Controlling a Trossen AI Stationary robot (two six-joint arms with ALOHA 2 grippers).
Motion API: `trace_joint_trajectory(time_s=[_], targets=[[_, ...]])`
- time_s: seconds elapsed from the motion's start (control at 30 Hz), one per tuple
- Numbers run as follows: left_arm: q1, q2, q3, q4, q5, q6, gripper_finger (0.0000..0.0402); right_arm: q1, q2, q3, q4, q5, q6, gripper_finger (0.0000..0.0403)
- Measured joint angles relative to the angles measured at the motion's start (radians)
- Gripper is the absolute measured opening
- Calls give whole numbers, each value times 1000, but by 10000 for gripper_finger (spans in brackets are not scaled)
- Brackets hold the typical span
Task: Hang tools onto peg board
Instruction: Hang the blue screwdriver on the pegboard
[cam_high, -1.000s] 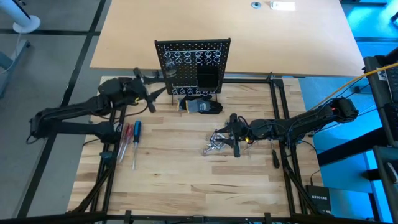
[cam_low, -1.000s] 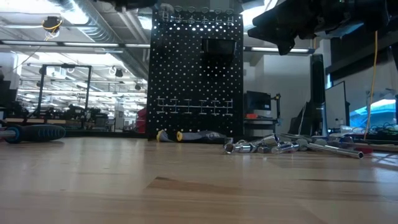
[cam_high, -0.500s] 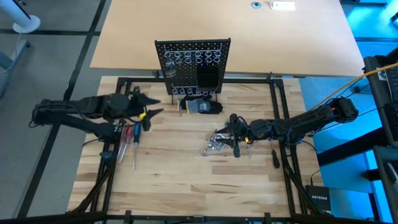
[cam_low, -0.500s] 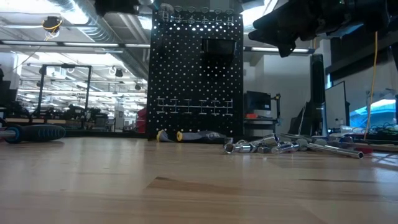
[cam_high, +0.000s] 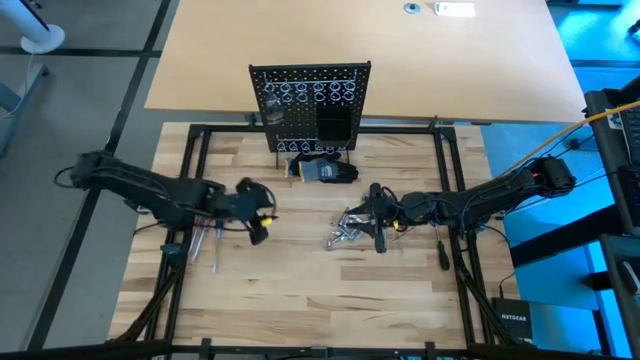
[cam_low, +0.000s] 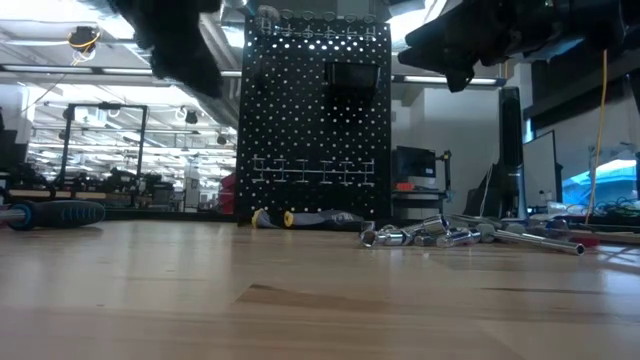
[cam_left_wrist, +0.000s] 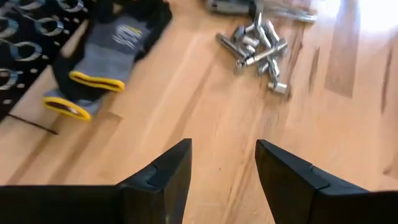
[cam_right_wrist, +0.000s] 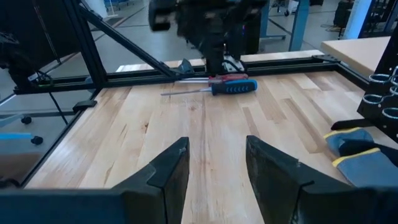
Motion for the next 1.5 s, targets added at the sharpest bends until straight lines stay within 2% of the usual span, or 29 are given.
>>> trace_joint_trajectory(time_s=[0.17,0.3,0.47,0.57,0.67,0.73,0.8,0.87,0.97,1.1,1.3,1.4,1.5], targets=[[0,125,0,161,0,131,168,-1,27,0,-5,7,49,159],[8,170,-17,287,5,225,168,-1,42,0,-4,-3,53,159],[36,178,-137,573,147,263,168,-1,42,0,21,30,51,159],[36,178,-228,719,157,251,168,-1,42,5,-4,76,101,159],[36,189,-317,869,152,229,168,-9,42,53,-137,152,161,159],[34,196,-360,943,146,205,168,-10,42,105,-296,217,186,159],[32,196,-373,967,152,182,168,-15,42,165,-477,287,211,159],[31,196,-377,967,154,180,168,-27,42,223,-651,306,286,159],[31,196,-377,968,156,183,168,-47,42,291,-880,272,436,159],[32,196,-377,970,191,181,168,-69,42,310,-1107,154,570,159],[32,196,-377,968,193,180,168,-66,42,279,-1308,125,693,157],[32,196,-377,967,193,179,168,-59,42,279,-1355,109,701,133],[31,196,-377,965,193,176,168,-58,43,279,-1360,99,696,81]])
